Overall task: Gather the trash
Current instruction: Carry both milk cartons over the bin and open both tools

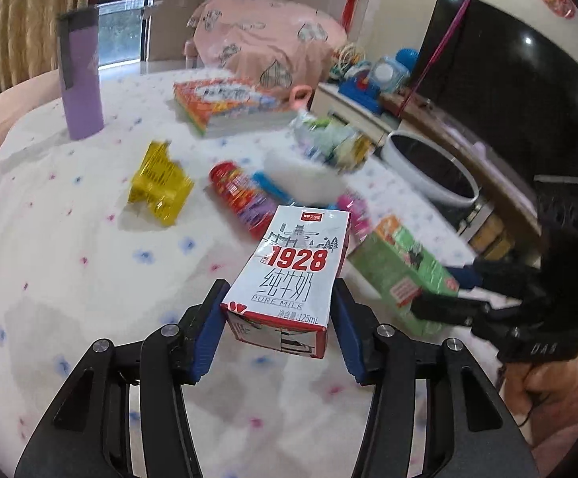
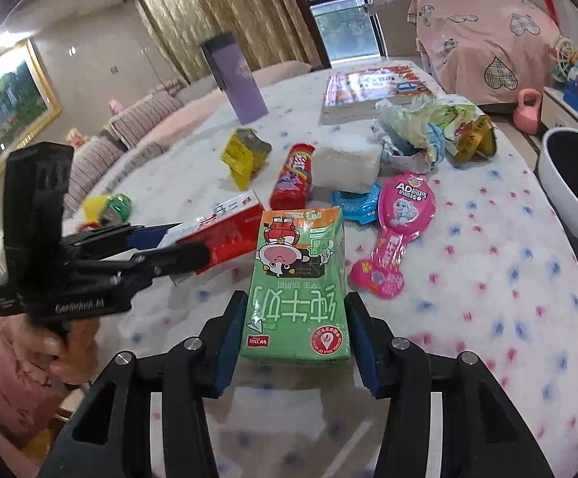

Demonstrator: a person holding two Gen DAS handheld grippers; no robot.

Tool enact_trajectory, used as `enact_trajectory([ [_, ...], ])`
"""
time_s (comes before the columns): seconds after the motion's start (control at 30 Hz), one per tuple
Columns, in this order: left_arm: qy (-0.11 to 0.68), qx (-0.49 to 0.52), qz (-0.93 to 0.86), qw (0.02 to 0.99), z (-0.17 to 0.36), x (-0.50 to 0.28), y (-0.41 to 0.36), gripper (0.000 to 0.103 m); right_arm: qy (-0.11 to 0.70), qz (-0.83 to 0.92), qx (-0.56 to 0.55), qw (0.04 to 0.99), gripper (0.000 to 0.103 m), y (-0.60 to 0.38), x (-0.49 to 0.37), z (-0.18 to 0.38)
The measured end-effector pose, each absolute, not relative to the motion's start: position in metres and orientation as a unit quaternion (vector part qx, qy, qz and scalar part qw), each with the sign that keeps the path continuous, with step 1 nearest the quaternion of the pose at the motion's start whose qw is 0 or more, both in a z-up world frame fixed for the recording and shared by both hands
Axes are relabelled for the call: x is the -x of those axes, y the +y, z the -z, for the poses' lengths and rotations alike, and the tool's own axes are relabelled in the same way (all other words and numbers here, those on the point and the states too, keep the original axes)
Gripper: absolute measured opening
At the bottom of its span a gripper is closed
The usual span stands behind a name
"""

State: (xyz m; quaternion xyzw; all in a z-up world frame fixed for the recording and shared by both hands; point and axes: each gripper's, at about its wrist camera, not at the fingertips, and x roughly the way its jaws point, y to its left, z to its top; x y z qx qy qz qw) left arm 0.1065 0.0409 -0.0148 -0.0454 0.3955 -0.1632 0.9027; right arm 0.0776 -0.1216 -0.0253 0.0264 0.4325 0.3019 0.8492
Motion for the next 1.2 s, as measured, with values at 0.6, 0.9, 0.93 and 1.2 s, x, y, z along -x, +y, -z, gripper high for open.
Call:
enact_trajectory([
  [0.6,0.381,0.029,0.245,0.891,-0.004,-0.132,-0.093,0.050,0.381,-0.181,-0.104,0.901,0.050,-0.256,-0.076,-0.009],
  [0.9,0.376,0.003,0.250,0.892,-0.014,-0.162,-0.152,0.049,0.364,-0.123,-0.131,0.914,0.050,-0.319,-0.098,-0.019],
  [0.93,0.376,0.001,0.249,0.893,-0.015,-0.166,-0.157,0.049,0.363,-0.121,-0.133,0.914,0.050,-0.324,-0.099,-0.019],
  [1.2,0.387,0.000,0.235,0.892,-0.015,-0.202,-0.183,0.049,0.358,-0.097,-0.124,0.920,0.050,-0.348,-0.128,-0.026],
])
